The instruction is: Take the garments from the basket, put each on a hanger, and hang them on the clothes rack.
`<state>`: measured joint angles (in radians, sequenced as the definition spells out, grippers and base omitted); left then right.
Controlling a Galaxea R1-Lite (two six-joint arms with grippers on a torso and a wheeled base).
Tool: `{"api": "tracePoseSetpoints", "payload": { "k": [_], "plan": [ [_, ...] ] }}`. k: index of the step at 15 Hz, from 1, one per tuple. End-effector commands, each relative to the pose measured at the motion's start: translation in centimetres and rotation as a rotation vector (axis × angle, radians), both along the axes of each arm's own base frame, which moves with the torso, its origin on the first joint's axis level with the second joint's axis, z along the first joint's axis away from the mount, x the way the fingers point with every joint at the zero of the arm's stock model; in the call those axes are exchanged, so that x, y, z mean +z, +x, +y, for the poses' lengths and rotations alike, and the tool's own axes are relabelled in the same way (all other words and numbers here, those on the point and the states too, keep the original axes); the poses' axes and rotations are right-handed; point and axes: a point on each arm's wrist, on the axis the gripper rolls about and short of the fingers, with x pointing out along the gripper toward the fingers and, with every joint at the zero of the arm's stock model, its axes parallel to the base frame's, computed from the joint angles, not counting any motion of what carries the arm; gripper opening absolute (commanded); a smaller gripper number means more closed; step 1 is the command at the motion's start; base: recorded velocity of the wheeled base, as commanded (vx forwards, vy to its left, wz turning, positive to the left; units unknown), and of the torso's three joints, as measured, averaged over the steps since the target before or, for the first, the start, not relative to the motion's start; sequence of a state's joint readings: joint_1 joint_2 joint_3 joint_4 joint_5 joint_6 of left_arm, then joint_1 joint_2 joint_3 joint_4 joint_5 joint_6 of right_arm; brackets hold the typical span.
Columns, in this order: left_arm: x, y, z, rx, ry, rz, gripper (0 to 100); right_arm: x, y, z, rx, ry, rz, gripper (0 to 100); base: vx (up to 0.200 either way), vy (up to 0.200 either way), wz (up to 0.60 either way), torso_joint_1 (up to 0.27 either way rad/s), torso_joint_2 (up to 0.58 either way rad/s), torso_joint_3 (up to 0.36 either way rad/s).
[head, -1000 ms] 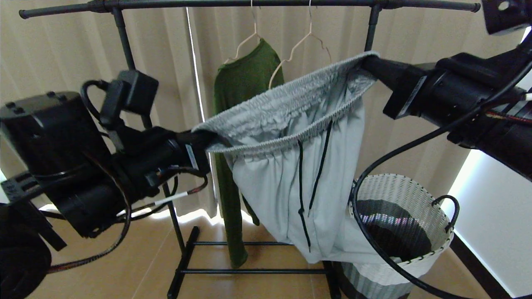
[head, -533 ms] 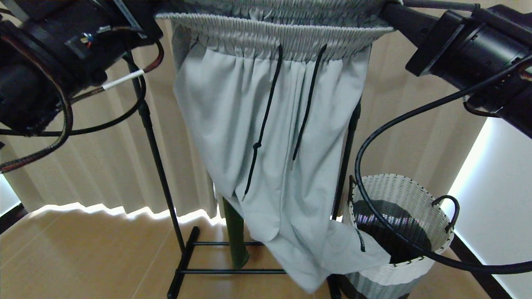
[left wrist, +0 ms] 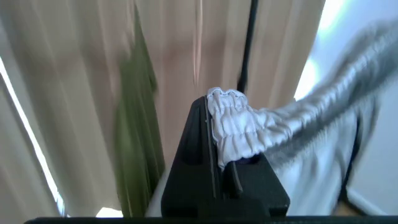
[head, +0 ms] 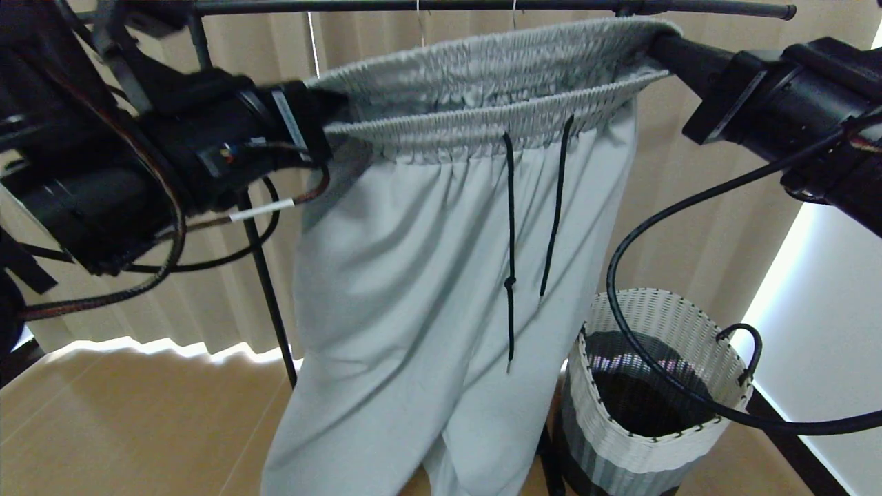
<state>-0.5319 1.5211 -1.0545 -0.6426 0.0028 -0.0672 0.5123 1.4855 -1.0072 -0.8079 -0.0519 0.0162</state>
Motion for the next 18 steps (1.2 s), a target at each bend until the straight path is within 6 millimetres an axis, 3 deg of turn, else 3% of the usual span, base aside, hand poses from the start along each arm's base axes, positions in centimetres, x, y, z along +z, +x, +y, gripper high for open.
{"api": "tracePoseSetpoints", "payload": {
  "k": [1,3,5,9,14,16,18],
  "plan": [
    [-2.1,0.1,-0.9,-0.016,0.051,0.078,0,-1.6,0.5,-1.1,-0.053,-0.042,0.041,0,0.0,0.0,0.0,0.0,0.0,0.0],
    [-2.8,0.3,-2.0,0.012,0.061,0.104,0,-3.0,0.7,-1.6,-0.077,-0.076,0.078,0,0.0,0.0,0.0,0.0,0.0,0.0],
    [-2.8,0.1,-2.4,0.008,0.062,0.104,0,-3.2,0.7,-1.6,-0.08,-0.078,0.082,0,0.0,0.0,0.0,0.0,0.0,0.0],
    [-1.1,0.9,-3.0,0.009,0.028,0.056,0,-4.4,1.7,-3.7,-0.168,-0.092,0.126,0,0.0,0.0,0.0,0.0,0.0,0.0],
    [-1.6,1.7,-5.1,-0.027,0.047,0.06,0,-3.9,1.2,-3.9,-0.168,-0.086,0.112,0,0.0,0.0,0.0,0.0,0.0,0.0],
    [-1.1,3.3,-6.0,0.046,0.053,0.031,0,-3.1,-0.2,-4.4,-0.162,-0.085,0.109,0,0.0,0.0,0.0,0.0,0.0,0.0],
    [-0.3,5.3,-7.2,0.13,0.037,-0.005,0,-2.2,-2.9,-5.4,-0.144,-0.096,0.153,0,0.0,0.0,0.0,0.0,0.0,0.0]
  ]
}}
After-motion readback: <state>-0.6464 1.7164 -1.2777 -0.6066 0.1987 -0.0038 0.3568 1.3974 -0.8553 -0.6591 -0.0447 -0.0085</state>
